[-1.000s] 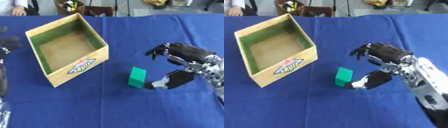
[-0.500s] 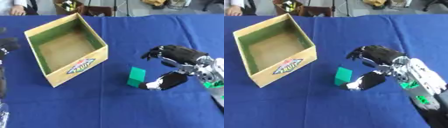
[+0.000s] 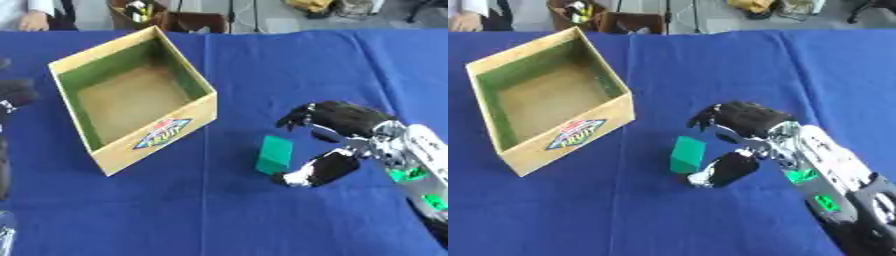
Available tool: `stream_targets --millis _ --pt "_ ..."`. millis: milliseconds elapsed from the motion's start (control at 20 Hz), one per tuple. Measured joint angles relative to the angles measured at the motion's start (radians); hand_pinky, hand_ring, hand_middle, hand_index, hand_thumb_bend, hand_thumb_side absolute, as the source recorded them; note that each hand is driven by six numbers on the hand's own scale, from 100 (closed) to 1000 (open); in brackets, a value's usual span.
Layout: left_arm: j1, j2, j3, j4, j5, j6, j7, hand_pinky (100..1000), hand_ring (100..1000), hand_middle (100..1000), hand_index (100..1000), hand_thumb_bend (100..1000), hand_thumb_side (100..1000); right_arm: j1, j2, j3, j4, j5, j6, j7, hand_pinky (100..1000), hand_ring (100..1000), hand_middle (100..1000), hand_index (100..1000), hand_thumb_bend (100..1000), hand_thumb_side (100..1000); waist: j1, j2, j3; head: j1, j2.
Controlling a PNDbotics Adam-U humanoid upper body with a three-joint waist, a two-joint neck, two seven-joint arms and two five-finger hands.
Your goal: Pick up objects on the table and place them in the box.
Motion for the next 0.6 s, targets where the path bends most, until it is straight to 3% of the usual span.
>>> stream_targets --millis 350,600 --pt "0.000 0.000 -0.001 0.000 0.000 -0.001 -0.002 675 682 724 812 100 1000 -0.004 0.014 0.012 0.054 0.024 -0.003 -0.013 739 779 677 882 556 727 0.000 0.007 0.003 -0.008 -0.009" --pt "0.000 -0.001 -0.001 0.000 0.000 0.000 -0.005 675 683 724 810 100 1000 -0.009 0.017 0.016 0.070 0.027 0.002 -0.038 715 751 624 835 494 721 0.001 0.010 0.005 -0.009 -0.014"
